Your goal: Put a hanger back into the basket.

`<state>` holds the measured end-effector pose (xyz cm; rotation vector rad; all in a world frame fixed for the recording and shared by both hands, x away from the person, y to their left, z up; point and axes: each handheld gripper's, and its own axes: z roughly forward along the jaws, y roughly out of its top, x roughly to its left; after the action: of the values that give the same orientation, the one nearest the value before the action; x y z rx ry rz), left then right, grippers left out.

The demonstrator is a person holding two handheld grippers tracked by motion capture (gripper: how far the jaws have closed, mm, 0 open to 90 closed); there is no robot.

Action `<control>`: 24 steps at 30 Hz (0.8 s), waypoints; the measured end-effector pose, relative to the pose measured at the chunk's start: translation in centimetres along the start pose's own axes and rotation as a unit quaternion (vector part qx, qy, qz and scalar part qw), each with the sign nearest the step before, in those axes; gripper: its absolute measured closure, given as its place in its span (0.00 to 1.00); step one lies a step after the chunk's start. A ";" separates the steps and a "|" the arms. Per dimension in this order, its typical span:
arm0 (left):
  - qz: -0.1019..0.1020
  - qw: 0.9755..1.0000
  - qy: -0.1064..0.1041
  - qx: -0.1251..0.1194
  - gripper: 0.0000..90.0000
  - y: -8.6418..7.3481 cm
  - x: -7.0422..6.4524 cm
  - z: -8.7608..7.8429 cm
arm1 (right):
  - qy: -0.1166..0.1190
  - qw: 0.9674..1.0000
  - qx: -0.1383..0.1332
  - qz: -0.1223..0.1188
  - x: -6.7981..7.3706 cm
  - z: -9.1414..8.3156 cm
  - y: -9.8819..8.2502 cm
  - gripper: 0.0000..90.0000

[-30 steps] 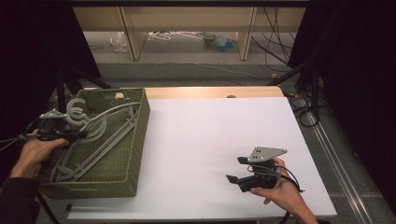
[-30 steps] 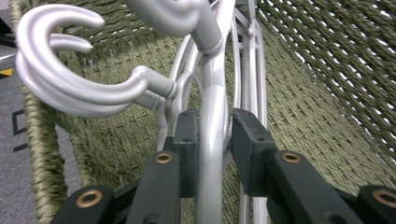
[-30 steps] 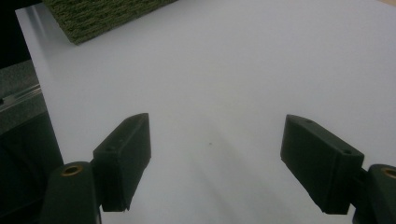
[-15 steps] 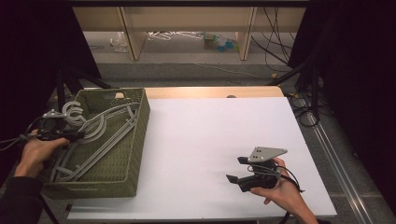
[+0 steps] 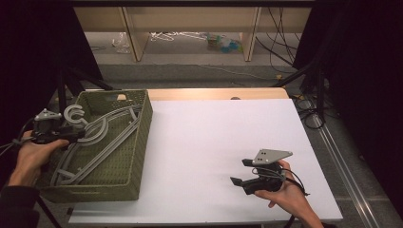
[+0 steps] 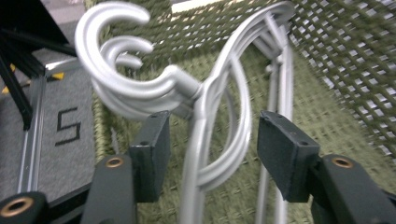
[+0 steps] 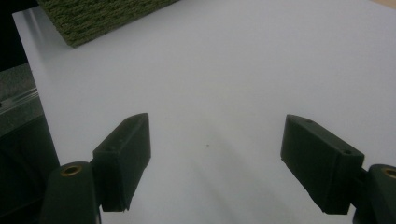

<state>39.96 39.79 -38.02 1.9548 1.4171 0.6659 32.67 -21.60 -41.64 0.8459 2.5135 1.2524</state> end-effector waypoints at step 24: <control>0.008 0.987 -0.096 -0.125 0.33 0.6 -9.0 -5.1 | -0.006 1.000 -0.003 0.007 -0.1 0.2 -0.2 0.25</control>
<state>34.06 32.07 -34.43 1.7821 1.1445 0.6114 32.79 -21.60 -41.95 0.8687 2.4968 1.2544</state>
